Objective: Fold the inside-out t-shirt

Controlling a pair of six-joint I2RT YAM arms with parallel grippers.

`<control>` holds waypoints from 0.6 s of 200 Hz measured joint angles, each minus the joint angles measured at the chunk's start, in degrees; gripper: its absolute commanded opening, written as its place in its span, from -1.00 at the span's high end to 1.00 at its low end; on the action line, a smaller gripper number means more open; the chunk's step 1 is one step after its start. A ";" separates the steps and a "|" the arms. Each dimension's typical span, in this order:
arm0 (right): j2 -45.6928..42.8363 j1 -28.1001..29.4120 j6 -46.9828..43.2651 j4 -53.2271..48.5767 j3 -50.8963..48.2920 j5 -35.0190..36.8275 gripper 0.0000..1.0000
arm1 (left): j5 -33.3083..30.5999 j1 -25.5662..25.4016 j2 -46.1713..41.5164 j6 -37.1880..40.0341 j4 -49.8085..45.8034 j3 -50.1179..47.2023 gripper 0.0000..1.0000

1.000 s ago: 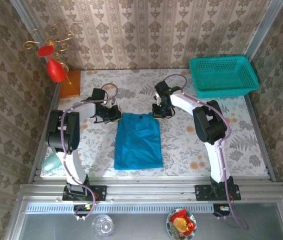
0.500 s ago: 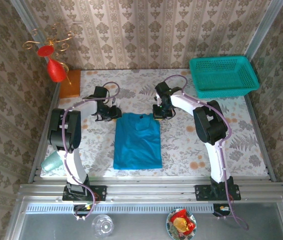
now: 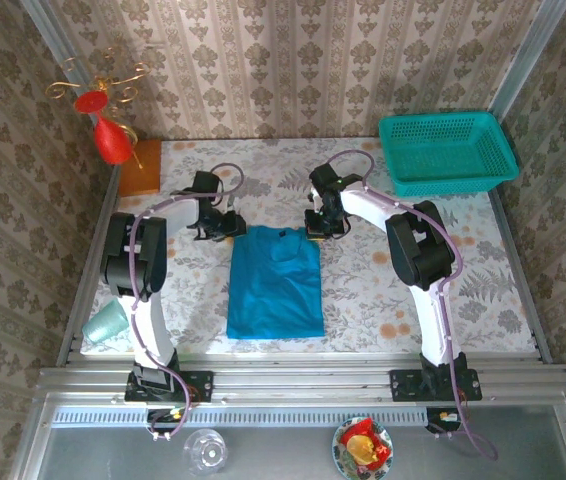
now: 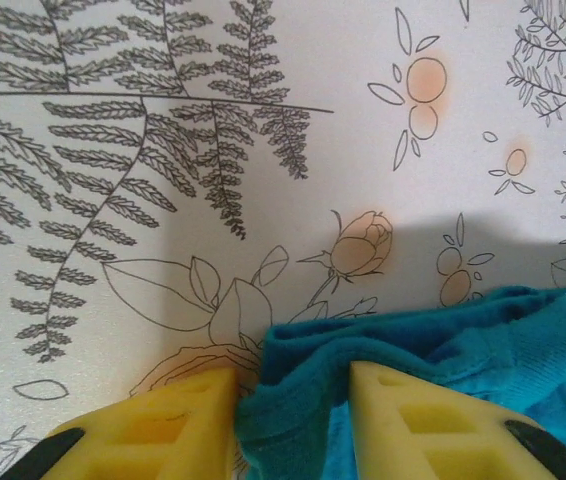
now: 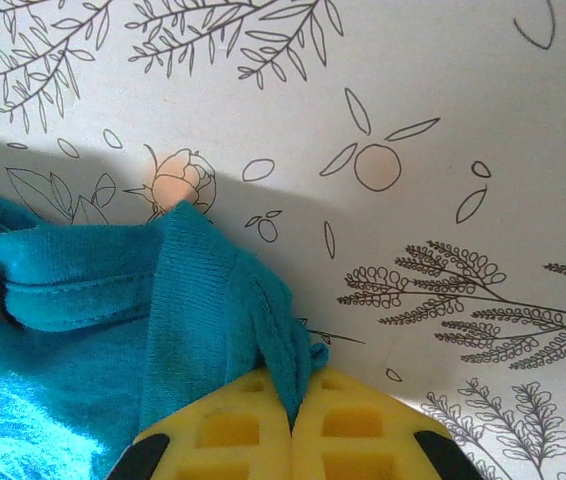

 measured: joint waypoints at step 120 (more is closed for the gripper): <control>0.00 0.02 0.20 -1.11 0.02 0.00 1.00 | 5.51 -0.94 0.92 -1.14 3.52 -0.87 0.57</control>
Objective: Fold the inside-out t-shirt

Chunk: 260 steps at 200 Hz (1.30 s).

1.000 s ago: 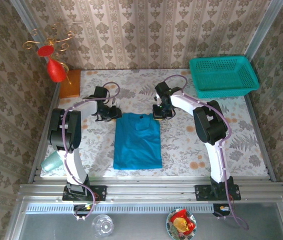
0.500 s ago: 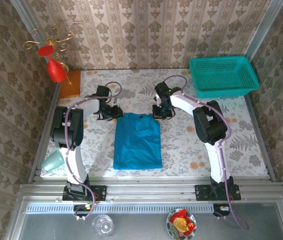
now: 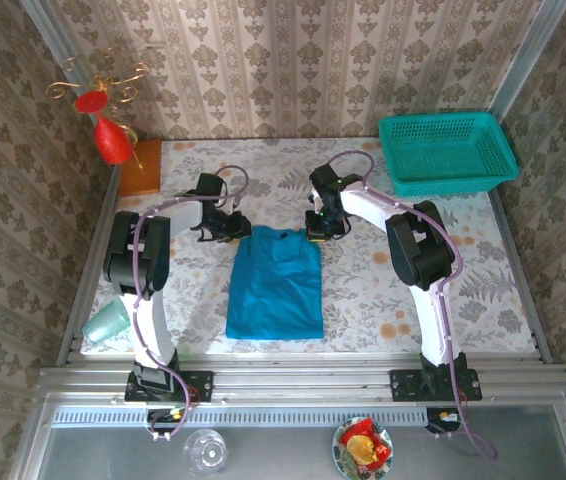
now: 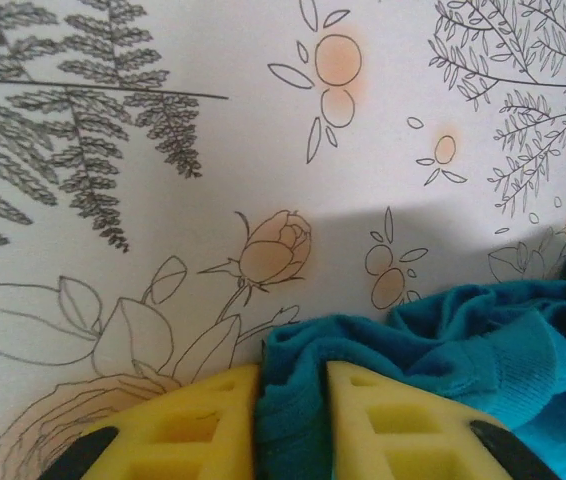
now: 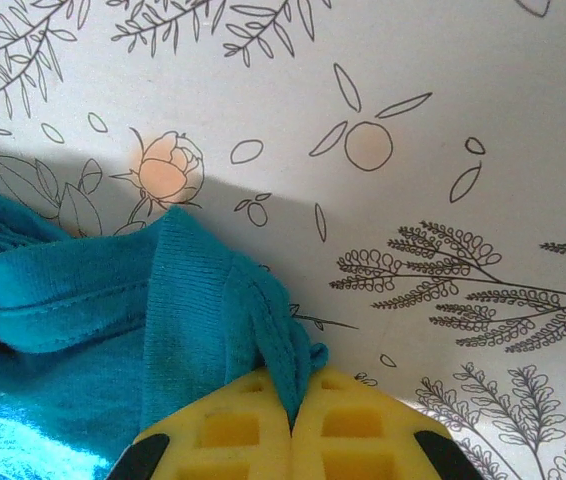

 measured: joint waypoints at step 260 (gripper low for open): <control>-24.61 -3.30 -6.16 19.04 -1.22 14.67 1.00 | 5.81 3.41 -20.44 -0.81 15.34 7.52 1.00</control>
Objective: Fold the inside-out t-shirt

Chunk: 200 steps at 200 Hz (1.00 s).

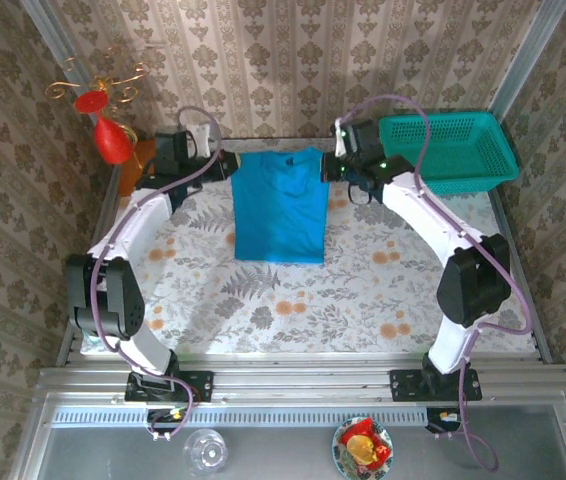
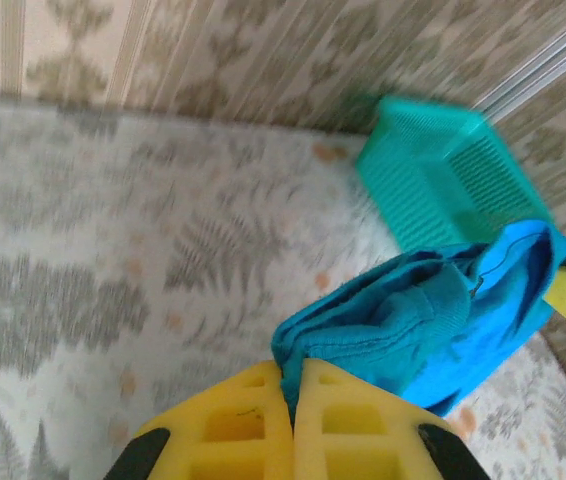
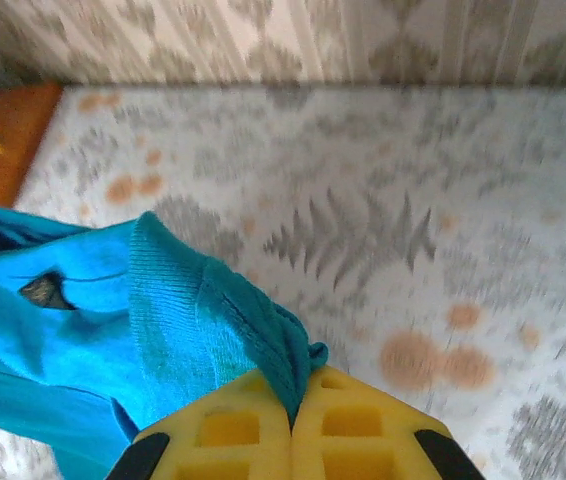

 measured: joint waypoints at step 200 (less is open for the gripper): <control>-40.87 15.28 10.23 11.91 -55.95 -5.60 1.00 | -0.37 -5.75 -45.66 -5.66 4.96 -50.93 1.00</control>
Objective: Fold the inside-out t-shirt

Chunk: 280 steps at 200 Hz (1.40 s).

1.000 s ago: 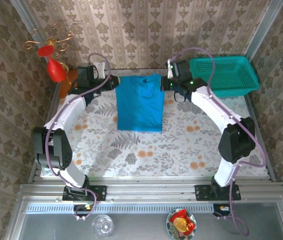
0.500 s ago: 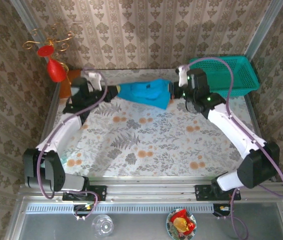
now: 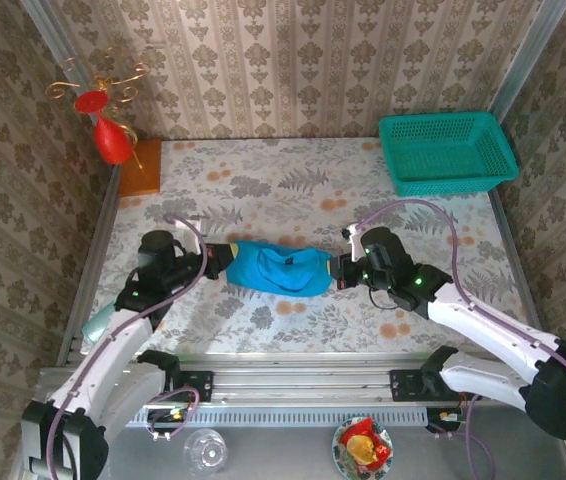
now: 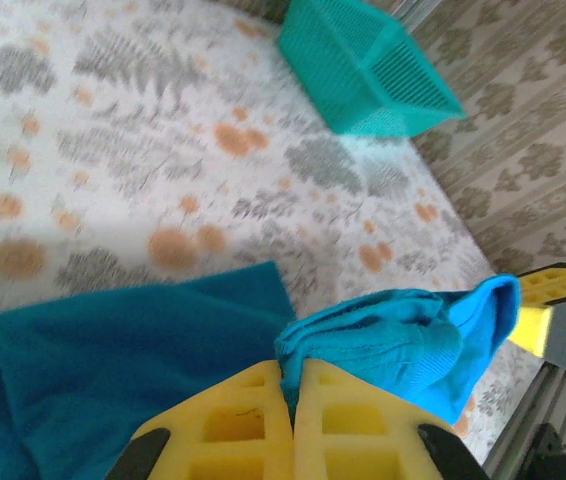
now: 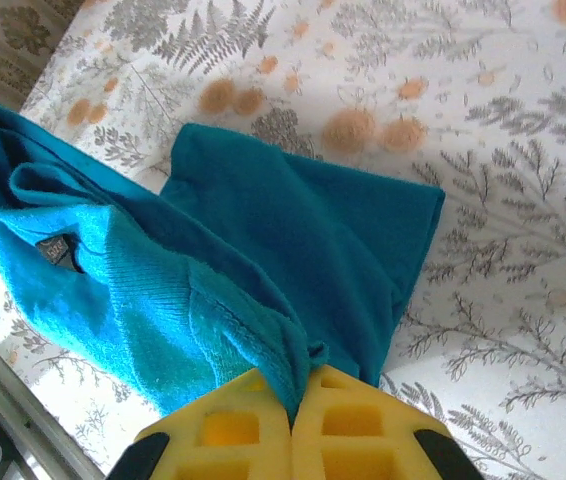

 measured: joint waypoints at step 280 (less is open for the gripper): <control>41.18 -6.49 8.87 -2.16 20.28 -4.96 1.00 | -5.33 7.26 43.41 6.40 -16.87 20.44 1.00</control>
